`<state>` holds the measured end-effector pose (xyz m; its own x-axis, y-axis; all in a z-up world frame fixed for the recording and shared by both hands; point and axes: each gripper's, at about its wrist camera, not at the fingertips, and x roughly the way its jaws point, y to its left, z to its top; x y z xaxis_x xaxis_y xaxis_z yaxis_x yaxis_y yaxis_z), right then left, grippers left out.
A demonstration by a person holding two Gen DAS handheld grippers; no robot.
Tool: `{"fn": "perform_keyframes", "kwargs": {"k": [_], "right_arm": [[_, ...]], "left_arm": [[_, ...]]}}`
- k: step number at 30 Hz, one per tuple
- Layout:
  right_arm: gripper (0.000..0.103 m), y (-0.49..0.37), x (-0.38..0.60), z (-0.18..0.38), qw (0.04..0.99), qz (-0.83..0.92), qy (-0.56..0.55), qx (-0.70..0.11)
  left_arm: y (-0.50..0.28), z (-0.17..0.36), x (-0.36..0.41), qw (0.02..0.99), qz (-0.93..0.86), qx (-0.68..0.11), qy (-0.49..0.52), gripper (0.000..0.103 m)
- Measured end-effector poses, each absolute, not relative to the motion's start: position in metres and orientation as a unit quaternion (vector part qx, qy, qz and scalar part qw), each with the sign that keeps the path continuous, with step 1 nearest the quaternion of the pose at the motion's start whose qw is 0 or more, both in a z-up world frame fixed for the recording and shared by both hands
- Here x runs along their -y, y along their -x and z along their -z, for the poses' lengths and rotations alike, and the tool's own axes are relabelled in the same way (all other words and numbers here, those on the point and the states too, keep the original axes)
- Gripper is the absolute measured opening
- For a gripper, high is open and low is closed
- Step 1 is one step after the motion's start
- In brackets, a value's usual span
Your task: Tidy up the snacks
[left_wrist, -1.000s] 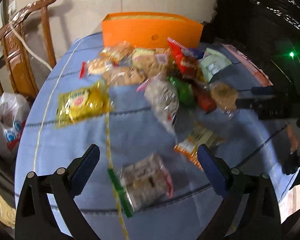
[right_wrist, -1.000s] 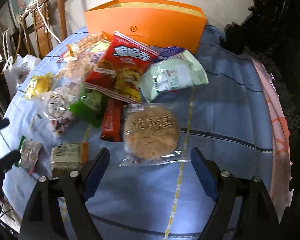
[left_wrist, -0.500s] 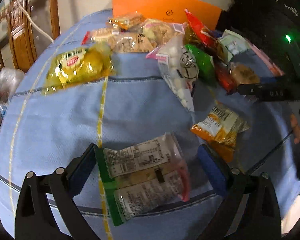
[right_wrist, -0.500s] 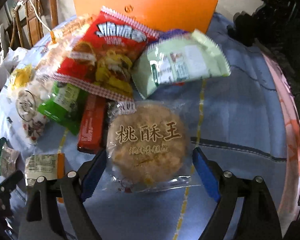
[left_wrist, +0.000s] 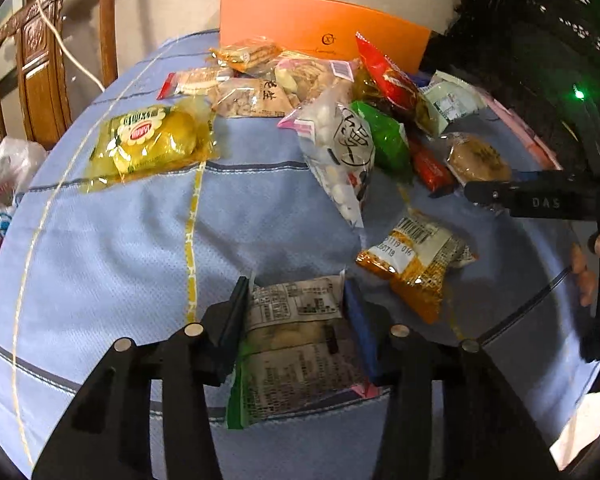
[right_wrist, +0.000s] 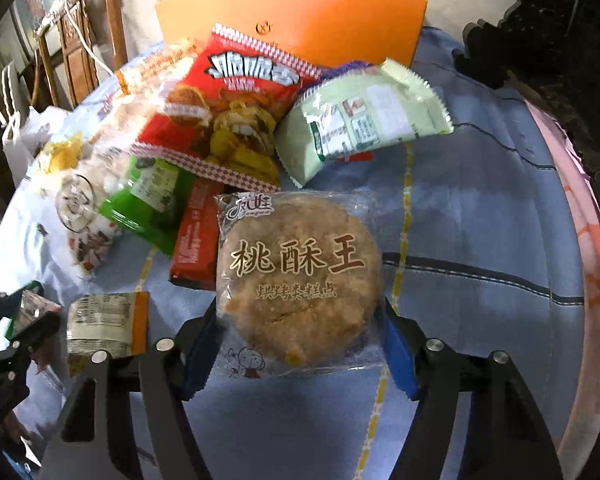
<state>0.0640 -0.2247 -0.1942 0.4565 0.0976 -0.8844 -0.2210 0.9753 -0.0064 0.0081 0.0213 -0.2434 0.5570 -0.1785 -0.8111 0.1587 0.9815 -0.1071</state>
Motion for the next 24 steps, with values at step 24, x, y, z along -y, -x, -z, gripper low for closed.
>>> {"fn": "perform_keyframes", "kwargs": {"k": [24], "right_arm": [[0.071, -0.047, 0.196, 0.162, 0.854, -0.139, 0.039, -0.500]], "left_arm": [[0.007, 0.254, -0.013, 0.894, 0.079, -0.440, -0.038, 0.045]]}}
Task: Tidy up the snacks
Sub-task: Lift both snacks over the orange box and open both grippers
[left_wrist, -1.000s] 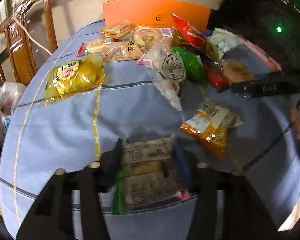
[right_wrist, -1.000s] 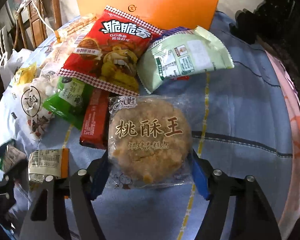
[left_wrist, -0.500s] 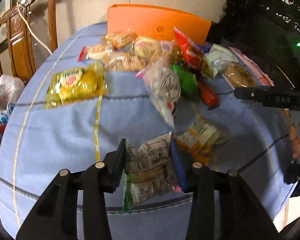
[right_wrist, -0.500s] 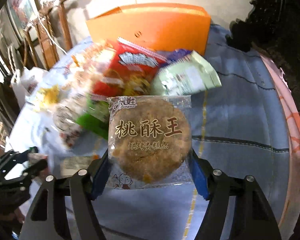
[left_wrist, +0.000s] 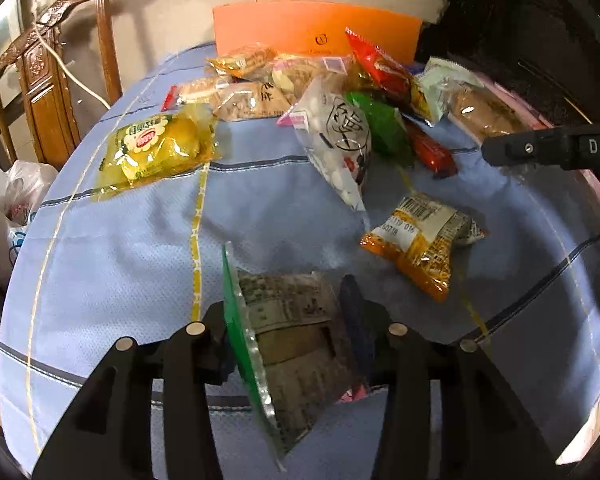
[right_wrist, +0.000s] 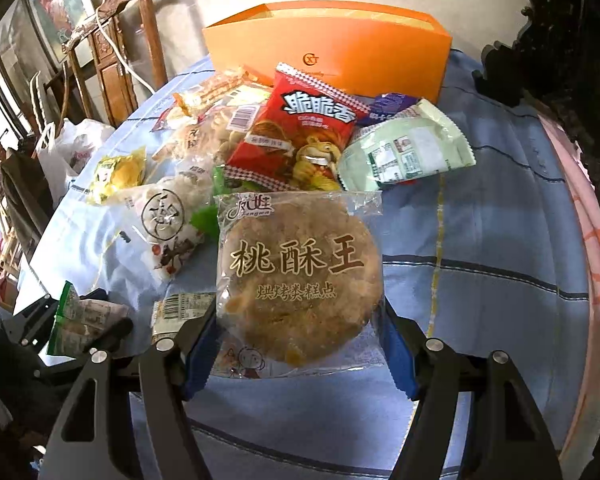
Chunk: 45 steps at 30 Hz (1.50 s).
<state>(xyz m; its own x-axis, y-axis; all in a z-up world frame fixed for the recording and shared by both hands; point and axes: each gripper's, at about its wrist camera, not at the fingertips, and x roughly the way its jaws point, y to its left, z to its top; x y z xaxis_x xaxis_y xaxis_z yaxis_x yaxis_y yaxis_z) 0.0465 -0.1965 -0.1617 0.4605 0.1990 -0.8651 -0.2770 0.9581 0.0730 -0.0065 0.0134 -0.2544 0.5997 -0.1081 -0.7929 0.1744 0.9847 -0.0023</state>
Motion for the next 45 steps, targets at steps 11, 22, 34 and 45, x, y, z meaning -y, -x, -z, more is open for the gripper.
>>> {"fn": "perform_keyframes", "kwargs": {"k": [11, 22, 34, 45], "right_arm": [[0.072, -0.047, 0.200, 0.150, 0.863, -0.140, 0.036, -0.484], [0.072, -0.096, 0.207, 0.075, 0.894, -0.126, 0.019, -0.430], [0.074, -0.282, 0.202, -0.058, 0.914, -0.100, 0.028, -0.392], [0.085, -0.310, 0.217, -0.015, 0.898, -0.062, 0.056, -0.432]], "left_arm": [[-0.004, 0.227, -0.035, 0.887, 0.118, -0.445, 0.031, 0.011], [-0.104, 0.111, -0.012, 0.920, 0.146, -0.364, 0.028, 0.011], [-0.326, -0.015, 0.020, 0.934, 0.157, -0.321, 0.018, 0.017], [-0.361, 0.010, -0.011, 0.941, 0.089, -0.327, 0.013, 0.096]]}}
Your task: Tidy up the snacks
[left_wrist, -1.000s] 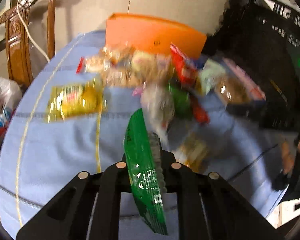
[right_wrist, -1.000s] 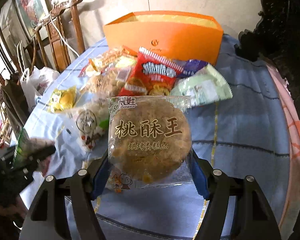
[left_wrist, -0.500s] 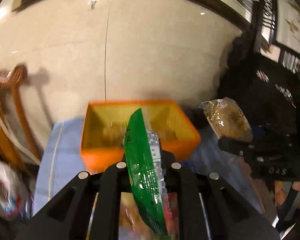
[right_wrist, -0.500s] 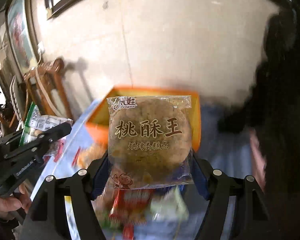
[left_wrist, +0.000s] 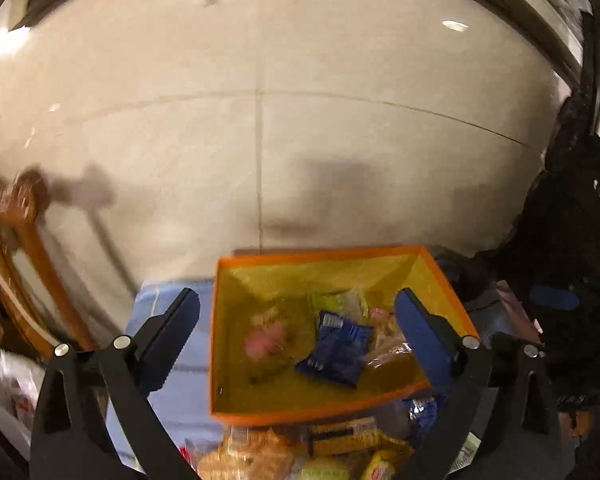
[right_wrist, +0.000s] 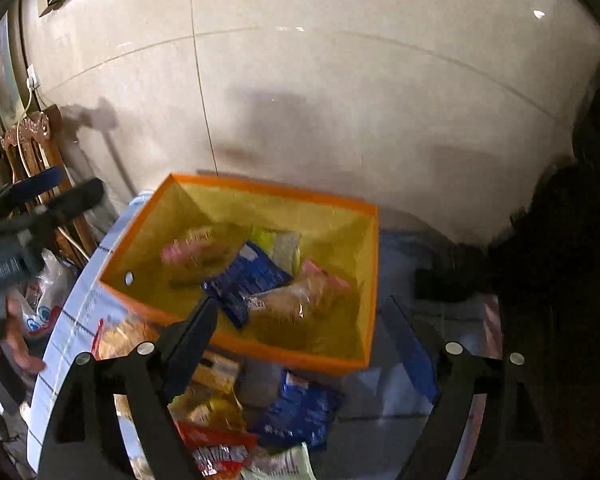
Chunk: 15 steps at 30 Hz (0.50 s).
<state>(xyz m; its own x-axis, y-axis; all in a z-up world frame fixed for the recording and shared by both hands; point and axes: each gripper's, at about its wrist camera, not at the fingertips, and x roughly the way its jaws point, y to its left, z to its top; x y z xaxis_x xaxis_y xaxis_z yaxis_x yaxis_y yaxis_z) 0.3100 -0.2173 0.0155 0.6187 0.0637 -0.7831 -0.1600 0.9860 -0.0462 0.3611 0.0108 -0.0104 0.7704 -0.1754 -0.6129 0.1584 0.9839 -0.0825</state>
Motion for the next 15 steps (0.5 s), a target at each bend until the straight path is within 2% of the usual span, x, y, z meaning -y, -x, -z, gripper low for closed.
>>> {"fn": "perform_keyframes", "kwargs": {"k": [7, 15], "right_arm": [[0.085, -0.243, 0.244, 0.008, 0.894, -0.041, 0.017, -0.446], [0.086, -0.134, 0.258, 0.093, 0.881, -0.001, -0.054, -0.470]], "left_arm": [[-0.289, 0.028, -0.034, 0.943, 0.096, -0.318, 0.016, 0.098], [-0.161, 0.119, -0.061, 0.925, 0.111, -0.363, 0.015, 0.099]]}}
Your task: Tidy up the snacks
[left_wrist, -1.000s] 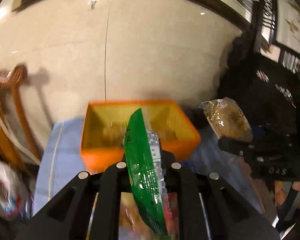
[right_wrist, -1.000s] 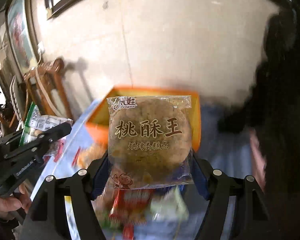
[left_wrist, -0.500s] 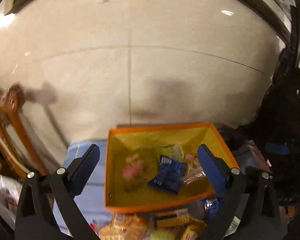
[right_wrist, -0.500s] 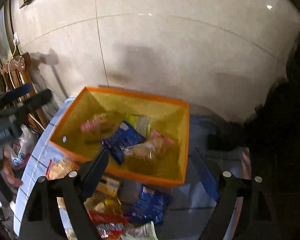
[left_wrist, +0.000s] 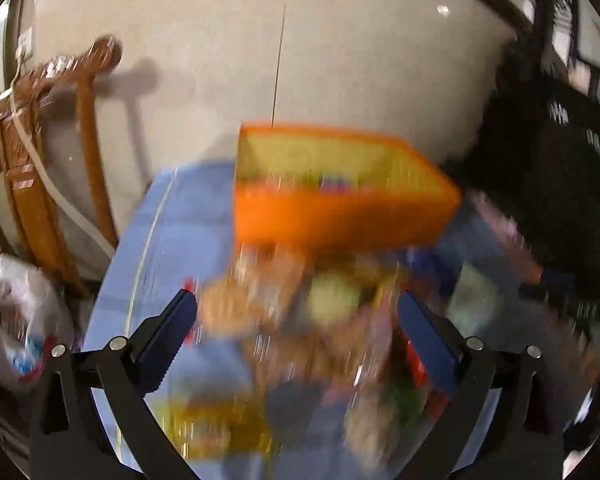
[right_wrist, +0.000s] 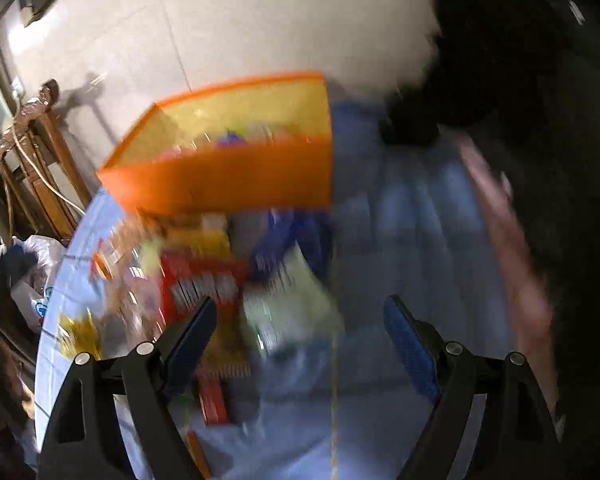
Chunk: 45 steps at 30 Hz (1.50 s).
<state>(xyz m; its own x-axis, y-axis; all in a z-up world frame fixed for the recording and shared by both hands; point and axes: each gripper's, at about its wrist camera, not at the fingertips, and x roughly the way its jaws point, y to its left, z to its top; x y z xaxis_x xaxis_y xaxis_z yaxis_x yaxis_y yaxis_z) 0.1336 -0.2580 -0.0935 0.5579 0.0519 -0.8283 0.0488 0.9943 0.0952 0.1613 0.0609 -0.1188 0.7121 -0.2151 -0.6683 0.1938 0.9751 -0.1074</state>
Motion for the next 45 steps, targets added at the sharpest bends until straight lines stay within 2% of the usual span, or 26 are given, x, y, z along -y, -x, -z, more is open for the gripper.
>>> {"fn": "perform_keyframes", "kwargs": {"k": [4, 10, 14, 17, 18, 19, 20, 21, 29, 40, 45], "right_arm": [[0.086, -0.117, 0.272, 0.142, 0.858, 0.019, -0.104, -0.503], [0.086, -0.136, 0.264, 0.164, 0.855, 0.030, -0.094, -0.509], [0.086, -0.153, 0.258, 0.175, 0.852, 0.039, -0.078, -0.516], [0.086, -0.166, 0.254, 0.180, 0.852, 0.041, -0.079, -0.516], [0.085, -0.169, 0.252, 0.182, 0.850, 0.036, -0.077, -0.520], [0.074, -0.173, 0.245, 0.186, 0.846, 0.026, -0.065, -0.528], [0.051, -0.175, 0.239, 0.188, 0.845, 0.012, -0.054, -0.532], [0.001, -0.178, 0.233, 0.190, 0.843, -0.011, -0.050, -0.535], [0.000, -0.171, 0.235, 0.177, 0.862, -0.025, -0.057, -0.504], [0.000, -0.158, 0.243, 0.117, 0.895, -0.071, -0.068, -0.435], [0.001, -0.162, 0.260, 0.124, 0.874, -0.074, -0.102, -0.470]], "left_arm": [[-0.128, 0.177, -0.085, 0.908, 0.076, -0.411, 0.034, 0.098], [-0.143, 0.200, -0.102, 0.913, 0.010, -0.406, 0.022, 0.098], [-0.169, 0.231, -0.105, 0.891, -0.017, -0.454, 0.022, 0.099], [-0.170, 0.243, -0.095, 0.889, -0.023, -0.456, -0.016, 0.099], [-0.169, 0.245, -0.093, 0.890, -0.019, -0.455, -0.022, 0.093], [-0.167, 0.245, -0.090, 0.892, -0.012, -0.451, -0.026, 0.088], [-0.164, 0.245, -0.084, 0.895, -0.012, -0.443, -0.044, 0.074], [-0.163, 0.243, -0.081, 0.898, -0.007, -0.437, -0.052, 0.071], [-0.157, 0.233, -0.071, 0.901, 0.038, -0.430, -0.029, 0.068], [-0.151, 0.159, -0.055, 0.929, 0.081, -0.361, 0.019, 0.068], [-0.157, 0.138, -0.047, 0.932, 0.097, -0.348, 0.028, 0.068]]}}
